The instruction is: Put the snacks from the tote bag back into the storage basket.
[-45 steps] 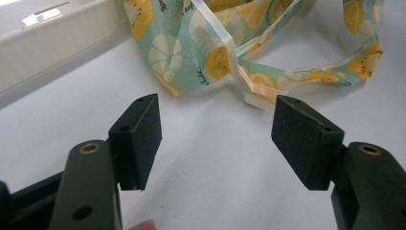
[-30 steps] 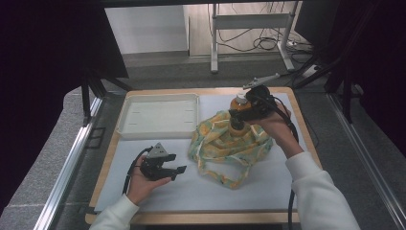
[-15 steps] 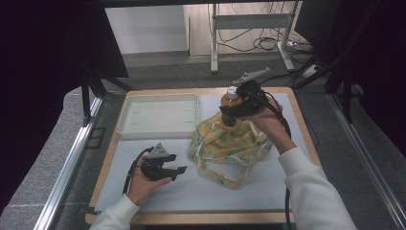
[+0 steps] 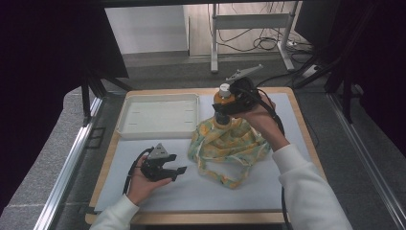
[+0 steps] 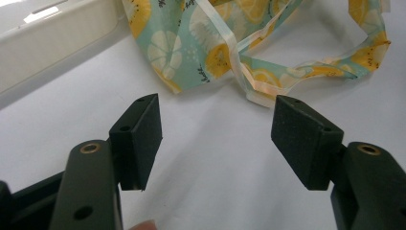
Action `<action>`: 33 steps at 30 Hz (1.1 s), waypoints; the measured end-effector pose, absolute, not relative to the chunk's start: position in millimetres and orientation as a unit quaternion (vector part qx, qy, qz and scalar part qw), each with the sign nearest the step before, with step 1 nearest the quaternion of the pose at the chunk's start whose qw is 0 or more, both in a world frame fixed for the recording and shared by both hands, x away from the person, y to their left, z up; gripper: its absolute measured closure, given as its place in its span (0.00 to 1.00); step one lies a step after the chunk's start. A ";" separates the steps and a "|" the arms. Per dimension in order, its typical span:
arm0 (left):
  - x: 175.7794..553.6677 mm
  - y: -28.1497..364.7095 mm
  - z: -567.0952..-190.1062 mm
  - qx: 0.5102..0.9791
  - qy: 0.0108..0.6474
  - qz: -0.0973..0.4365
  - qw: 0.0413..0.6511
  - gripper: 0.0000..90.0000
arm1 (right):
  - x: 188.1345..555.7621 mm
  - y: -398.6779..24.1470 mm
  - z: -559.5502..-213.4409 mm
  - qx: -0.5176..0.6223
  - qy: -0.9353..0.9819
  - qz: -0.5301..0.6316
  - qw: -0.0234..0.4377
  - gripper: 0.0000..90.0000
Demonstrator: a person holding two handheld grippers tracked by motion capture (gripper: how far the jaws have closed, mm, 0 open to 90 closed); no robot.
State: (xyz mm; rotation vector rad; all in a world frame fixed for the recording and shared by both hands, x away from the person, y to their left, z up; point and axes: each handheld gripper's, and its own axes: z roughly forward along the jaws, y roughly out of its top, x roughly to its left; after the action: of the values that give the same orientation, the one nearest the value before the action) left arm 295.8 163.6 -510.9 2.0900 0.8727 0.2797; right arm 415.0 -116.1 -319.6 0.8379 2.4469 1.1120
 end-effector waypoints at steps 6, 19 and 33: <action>295.9 164.4 -510.7 0.832 0.349 0.113 0.416 0.39 | 416.1 -106.7 -317.5 0.292 0.858 0.392 0.159 0.33; 297.0 164.4 -512.1 0.834 0.349 0.110 0.413 0.39 | 418.6 -89.8 -318.9 0.279 0.862 0.392 0.158 0.33; 297.4 164.0 -513.2 0.834 0.350 0.106 0.413 0.39 | 422.6 -76.1 -322.1 0.275 0.865 0.392 0.151 0.33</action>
State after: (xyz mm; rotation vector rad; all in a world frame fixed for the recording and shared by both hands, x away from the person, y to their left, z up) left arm 297.4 164.0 -513.2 2.0963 0.8812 0.2663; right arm 422.6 -76.1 -322.1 0.7892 2.4828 1.1263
